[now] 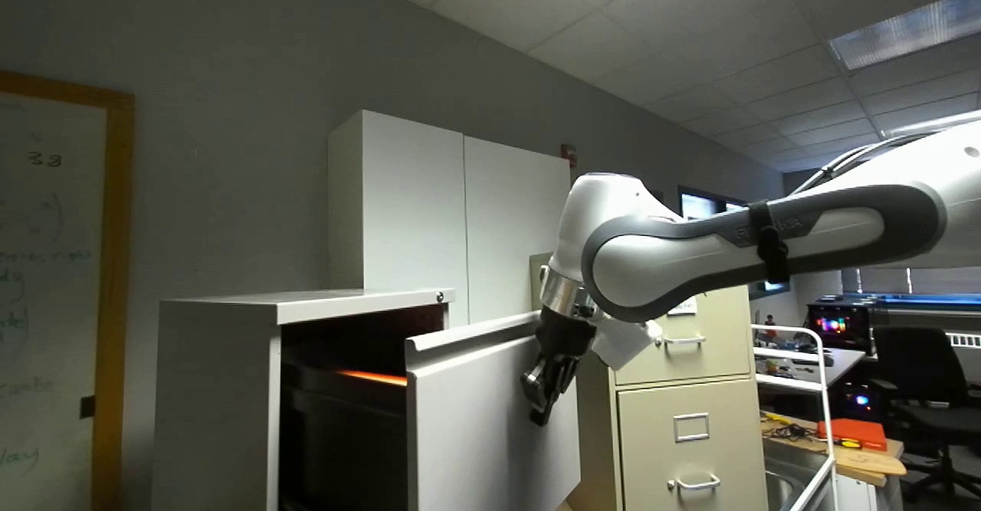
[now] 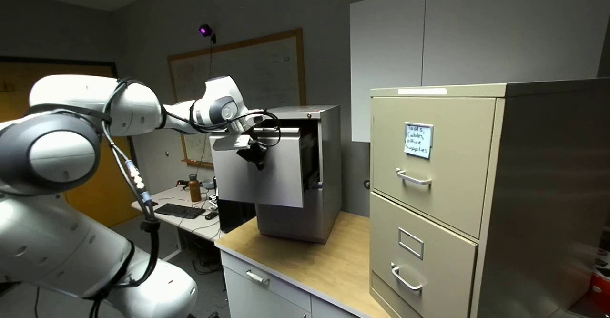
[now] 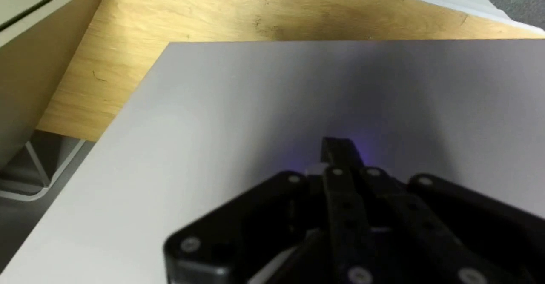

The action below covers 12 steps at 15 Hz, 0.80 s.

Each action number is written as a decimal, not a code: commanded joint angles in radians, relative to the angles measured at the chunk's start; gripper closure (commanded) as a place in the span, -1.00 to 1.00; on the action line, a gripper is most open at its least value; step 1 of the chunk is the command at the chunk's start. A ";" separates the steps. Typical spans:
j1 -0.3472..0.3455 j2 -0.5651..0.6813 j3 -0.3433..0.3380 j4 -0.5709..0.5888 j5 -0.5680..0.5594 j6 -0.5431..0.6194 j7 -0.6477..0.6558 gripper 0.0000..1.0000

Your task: Close the top drawer of the cabinet at the left

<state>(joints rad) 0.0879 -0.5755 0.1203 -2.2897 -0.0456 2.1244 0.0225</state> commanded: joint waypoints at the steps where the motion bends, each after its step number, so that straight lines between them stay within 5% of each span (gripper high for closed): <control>1: 0.000 0.209 0.021 0.181 -0.027 0.012 -0.006 1.00; 12: 0.032 0.603 0.033 0.648 -0.029 -0.054 -0.013 1.00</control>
<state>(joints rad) 0.1019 -0.0848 0.1460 -1.8249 -0.0691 2.1142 0.0224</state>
